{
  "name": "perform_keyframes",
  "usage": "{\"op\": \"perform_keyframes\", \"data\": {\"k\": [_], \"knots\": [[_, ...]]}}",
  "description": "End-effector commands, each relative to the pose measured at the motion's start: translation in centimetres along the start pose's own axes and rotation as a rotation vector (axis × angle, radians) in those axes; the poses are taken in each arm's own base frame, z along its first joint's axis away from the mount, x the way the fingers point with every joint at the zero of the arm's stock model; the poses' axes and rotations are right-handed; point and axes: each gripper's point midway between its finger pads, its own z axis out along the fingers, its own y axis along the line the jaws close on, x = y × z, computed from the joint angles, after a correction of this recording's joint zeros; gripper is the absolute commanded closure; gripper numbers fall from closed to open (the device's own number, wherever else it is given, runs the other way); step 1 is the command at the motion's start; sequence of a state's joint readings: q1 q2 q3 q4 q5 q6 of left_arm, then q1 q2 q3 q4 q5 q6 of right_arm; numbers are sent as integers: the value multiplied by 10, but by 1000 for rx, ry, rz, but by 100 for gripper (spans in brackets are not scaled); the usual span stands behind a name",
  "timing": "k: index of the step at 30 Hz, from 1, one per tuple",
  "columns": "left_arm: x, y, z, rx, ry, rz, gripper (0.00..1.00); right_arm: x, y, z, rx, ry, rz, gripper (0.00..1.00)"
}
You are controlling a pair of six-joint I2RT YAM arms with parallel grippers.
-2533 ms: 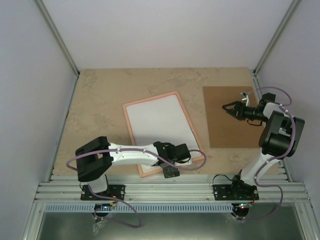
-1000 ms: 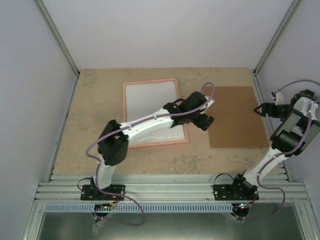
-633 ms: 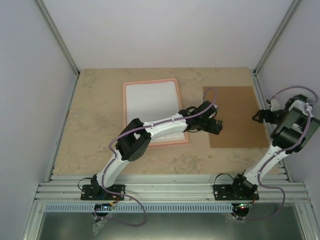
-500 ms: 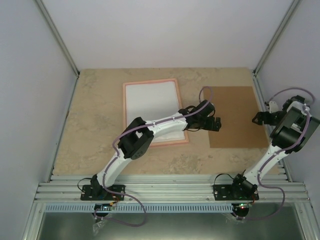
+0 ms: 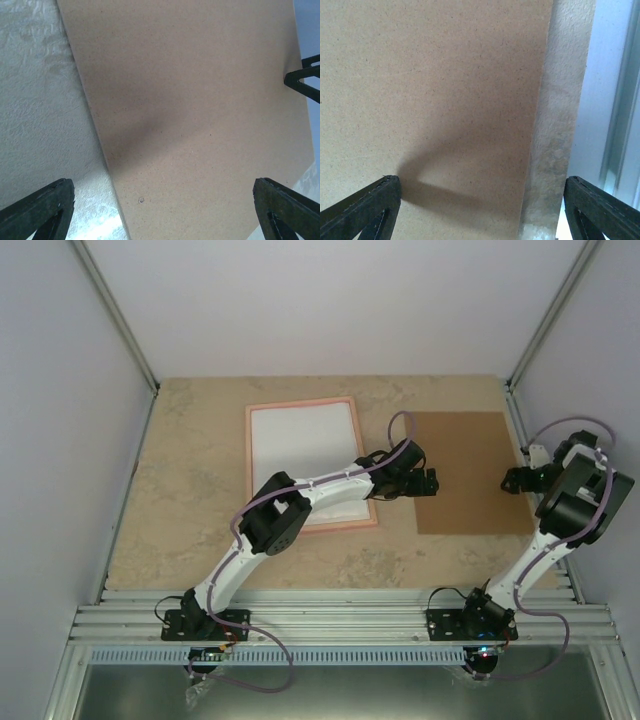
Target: Put the photo into the frame
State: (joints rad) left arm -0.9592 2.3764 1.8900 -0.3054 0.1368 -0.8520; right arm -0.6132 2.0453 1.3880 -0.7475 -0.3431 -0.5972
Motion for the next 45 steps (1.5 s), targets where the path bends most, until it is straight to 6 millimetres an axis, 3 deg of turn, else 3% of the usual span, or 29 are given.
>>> {"op": "perform_keyframes", "data": {"k": [1, 5, 9, 22, 32, 35, 37, 42, 45], "knots": [[-4, -2, 3, 20, -15, -21, 1, -10, -9, -18, 113, -32, -36, 11], [-5, -3, 4, 24, -20, -21, 1, -16, 4, -26, 79, -52, -48, 11], [-6, 2, 5, 16, -21, -31, 1, -14, 18, -14, 10, -33, -35, 11], [-3, 17, 19, 23, 8, -95, 1, 7, 21, 21, -22, 48, -9, 12], [3, 19, 34, 79, 55, -159, 2, 28, 76, 29, -229, 82, 33, 14], [0, 11, 34, 124, 60, -163, 4, 31, 80, 32, -252, 87, 47, 14], [-6, -5, 28, 174, 52, -124, 6, 32, 82, 32, -261, 89, 50, 14], [-43, -56, -13, 300, -67, -6, 7, 33, 91, 33, -286, 88, 49, 15], [-57, -76, -36, 342, -117, 31, 7, 34, 98, 34, -291, 89, 34, 15]]}}
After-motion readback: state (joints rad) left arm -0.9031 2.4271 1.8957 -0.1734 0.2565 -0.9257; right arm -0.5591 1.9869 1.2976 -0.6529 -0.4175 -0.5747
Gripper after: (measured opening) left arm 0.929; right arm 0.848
